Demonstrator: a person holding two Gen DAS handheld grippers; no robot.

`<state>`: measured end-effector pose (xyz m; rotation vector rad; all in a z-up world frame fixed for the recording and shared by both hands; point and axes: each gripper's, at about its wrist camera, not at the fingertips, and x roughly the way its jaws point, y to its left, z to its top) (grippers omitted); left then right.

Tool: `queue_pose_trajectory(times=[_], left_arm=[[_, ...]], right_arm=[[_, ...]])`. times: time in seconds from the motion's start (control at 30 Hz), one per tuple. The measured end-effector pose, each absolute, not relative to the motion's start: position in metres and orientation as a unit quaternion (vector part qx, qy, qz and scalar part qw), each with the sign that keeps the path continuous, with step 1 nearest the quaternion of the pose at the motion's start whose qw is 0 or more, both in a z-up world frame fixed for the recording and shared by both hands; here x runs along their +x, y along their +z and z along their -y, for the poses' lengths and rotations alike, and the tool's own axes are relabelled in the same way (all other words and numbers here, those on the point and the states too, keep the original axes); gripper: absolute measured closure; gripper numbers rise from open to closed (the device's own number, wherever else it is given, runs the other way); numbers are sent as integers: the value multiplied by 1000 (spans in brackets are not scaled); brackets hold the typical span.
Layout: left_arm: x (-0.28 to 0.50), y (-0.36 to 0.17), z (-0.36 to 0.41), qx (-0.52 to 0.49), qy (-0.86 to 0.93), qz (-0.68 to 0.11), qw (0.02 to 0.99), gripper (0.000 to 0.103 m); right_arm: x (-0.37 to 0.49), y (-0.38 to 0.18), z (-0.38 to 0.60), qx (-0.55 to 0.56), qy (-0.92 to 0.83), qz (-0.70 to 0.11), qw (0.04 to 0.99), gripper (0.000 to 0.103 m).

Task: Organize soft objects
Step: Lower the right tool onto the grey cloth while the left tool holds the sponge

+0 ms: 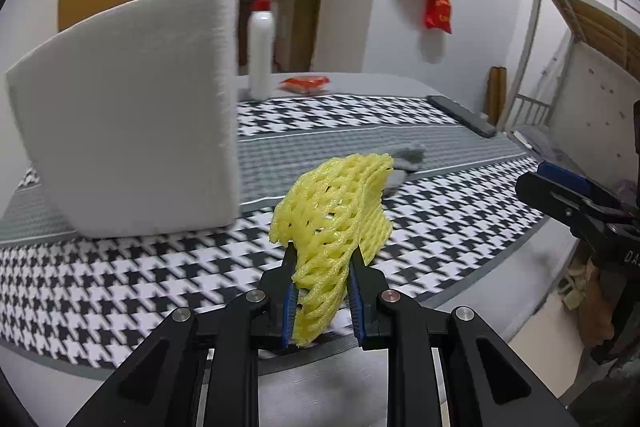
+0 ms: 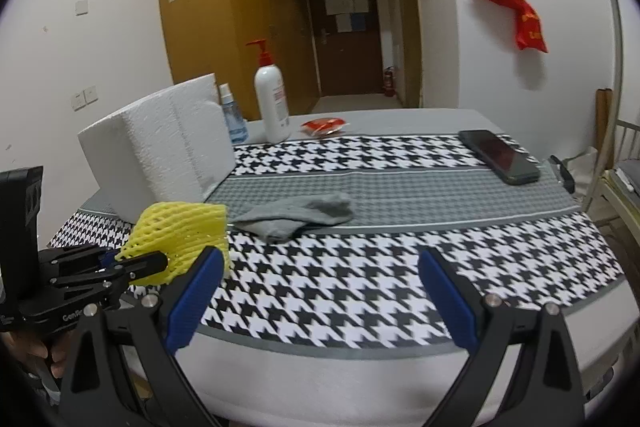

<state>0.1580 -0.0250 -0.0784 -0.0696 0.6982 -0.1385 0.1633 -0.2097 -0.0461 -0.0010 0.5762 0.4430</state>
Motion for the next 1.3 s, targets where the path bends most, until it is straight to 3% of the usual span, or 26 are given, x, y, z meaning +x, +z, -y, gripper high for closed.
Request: queue_pose_trajectory(times=[1.03, 1.3], left_arm=[[99, -75, -43, -58, 13, -304, 951, 80], [78, -76, -57, -62, 13, -300, 952, 80]], right_arm=[[255, -73, 108, -67, 248, -381, 888, 4], [275, -92, 99, -79, 230, -419, 875, 20]])
